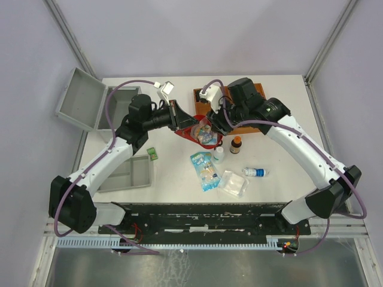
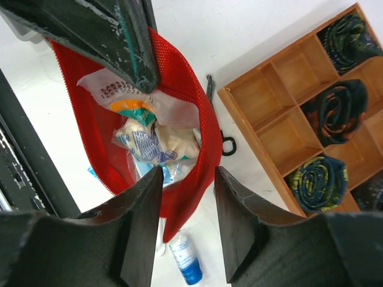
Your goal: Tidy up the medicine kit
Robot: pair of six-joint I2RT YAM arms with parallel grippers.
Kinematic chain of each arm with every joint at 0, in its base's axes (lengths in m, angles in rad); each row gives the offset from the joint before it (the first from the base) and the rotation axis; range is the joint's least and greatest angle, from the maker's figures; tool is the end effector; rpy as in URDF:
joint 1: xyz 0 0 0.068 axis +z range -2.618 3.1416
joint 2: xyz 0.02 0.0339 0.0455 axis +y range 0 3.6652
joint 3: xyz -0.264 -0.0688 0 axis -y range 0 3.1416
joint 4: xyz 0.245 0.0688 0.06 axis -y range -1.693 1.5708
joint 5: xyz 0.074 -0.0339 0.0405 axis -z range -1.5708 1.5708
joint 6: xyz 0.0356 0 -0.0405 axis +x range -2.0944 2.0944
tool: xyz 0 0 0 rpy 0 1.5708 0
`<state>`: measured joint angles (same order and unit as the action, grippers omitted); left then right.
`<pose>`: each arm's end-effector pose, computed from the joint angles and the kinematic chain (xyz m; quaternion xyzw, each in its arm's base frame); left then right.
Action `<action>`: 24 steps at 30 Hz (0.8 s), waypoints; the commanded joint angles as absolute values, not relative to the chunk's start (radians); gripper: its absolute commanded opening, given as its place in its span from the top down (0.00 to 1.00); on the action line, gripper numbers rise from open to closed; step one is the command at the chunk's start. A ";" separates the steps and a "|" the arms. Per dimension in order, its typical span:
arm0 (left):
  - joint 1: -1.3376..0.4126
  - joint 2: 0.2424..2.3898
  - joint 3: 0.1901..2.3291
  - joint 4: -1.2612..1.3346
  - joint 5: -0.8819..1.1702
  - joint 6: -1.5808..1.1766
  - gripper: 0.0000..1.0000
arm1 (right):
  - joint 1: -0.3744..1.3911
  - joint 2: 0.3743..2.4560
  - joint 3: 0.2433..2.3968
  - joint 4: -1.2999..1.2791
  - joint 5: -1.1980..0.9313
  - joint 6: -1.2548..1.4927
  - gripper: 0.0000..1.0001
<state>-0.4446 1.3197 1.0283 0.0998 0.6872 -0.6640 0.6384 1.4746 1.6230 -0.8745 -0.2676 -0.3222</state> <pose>0.2665 -0.1520 0.3370 0.1335 0.7455 -0.5363 0.3725 0.2426 0.1917 0.3999 -0.4662 0.7764 0.1841 0.3820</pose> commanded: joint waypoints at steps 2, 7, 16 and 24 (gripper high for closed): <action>-0.446 1.270 1.039 0.131 0.716 -0.616 0.97 | 0.634 1.512 1.652 -0.807 -0.323 -0.282 0.58; -0.445 1.256 1.007 0.133 0.693 -0.536 0.97 | 0.634 1.523 1.660 -0.810 -0.330 -0.282 0.80; -0.446 1.235 1.002 0.170 0.732 -0.467 0.97 | 0.627 1.444 1.576 -0.774 -0.315 -0.274 1.00; -0.446 1.221 0.972 0.225 0.777 -0.421 0.97 | 0.609 1.387 1.500 -0.703 -0.354 -0.219 1.00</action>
<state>-0.4465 1.2613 0.9791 0.1383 0.7303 -0.4911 0.6239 1.4528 1.5394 -0.7910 -0.3183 -0.2642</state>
